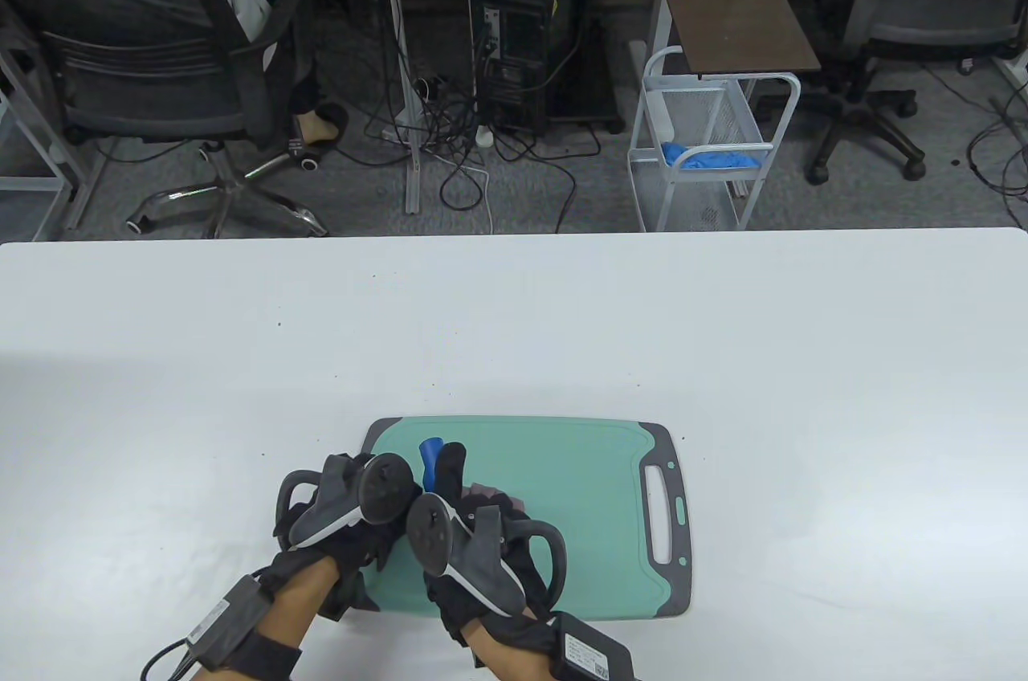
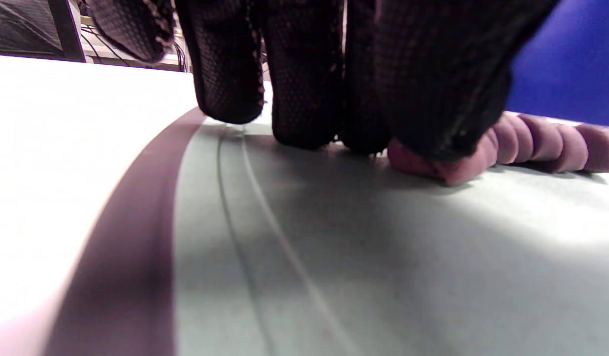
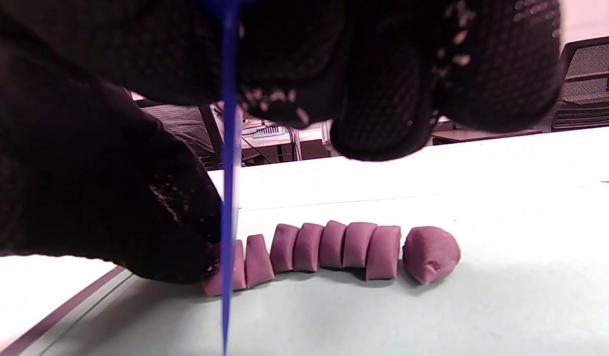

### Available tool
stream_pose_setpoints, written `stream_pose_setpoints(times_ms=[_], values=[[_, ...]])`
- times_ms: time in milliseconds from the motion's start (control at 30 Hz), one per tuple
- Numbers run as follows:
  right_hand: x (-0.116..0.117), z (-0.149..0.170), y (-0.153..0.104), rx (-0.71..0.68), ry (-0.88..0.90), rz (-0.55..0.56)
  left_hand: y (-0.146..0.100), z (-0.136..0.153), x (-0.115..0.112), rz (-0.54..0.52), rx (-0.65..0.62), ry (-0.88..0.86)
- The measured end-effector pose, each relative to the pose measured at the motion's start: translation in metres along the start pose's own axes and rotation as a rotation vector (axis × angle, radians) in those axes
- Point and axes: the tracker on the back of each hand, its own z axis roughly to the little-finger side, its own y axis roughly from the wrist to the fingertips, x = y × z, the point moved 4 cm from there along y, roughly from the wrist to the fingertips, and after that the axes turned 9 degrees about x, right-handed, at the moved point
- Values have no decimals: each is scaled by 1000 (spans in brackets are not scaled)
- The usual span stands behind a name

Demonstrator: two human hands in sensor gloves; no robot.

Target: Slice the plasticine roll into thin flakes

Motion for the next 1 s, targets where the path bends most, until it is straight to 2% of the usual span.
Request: stream_pose_setpoints(times_ms=[1000], values=[[-1, 1, -2, -3, 28, 19, 1, 2, 1, -8, 8, -6]])
